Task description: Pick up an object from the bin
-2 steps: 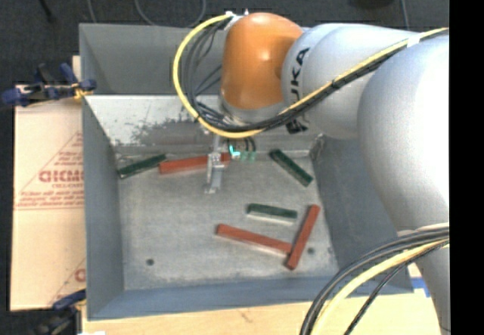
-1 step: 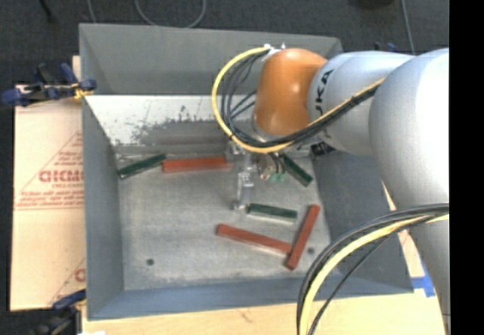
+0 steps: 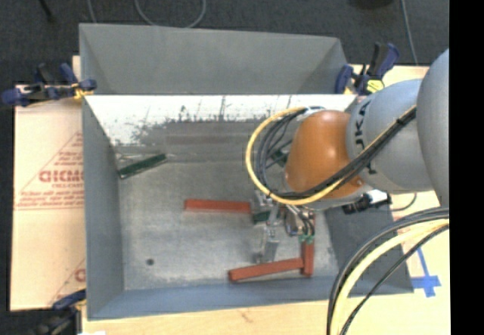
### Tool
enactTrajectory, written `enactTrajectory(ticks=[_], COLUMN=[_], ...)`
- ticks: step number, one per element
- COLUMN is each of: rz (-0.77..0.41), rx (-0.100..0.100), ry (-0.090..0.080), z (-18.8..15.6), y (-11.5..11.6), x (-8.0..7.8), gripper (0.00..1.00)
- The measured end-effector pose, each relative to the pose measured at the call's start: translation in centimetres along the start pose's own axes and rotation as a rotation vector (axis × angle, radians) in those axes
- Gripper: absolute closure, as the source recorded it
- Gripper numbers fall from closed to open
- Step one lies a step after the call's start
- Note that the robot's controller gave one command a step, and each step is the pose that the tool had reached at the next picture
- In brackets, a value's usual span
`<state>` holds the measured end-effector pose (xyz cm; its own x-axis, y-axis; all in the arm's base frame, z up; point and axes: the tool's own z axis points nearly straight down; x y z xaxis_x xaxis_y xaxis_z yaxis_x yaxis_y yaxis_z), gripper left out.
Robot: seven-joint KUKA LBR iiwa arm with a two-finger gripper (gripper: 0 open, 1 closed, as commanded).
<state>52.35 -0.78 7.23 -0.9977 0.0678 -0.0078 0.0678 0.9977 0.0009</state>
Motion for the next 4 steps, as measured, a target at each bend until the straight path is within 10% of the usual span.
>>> enactTrajectory(ticks=[1, 2, 3, 4], rz=[-0.072, -0.069, -0.074, -0.283], rx=[0.002, 0.001, 0.003, 0.001], ry=[-0.001, 0.001, -0.005, 0.006], z=[0.1, 0.1, -20.5, -19.2], y=[-3.6, -3.5, -4.8, -4.9], x=[-4.7, -4.5, -2.9, -0.5], gripper=[0.0, 1.0, 1.0, 1.0])
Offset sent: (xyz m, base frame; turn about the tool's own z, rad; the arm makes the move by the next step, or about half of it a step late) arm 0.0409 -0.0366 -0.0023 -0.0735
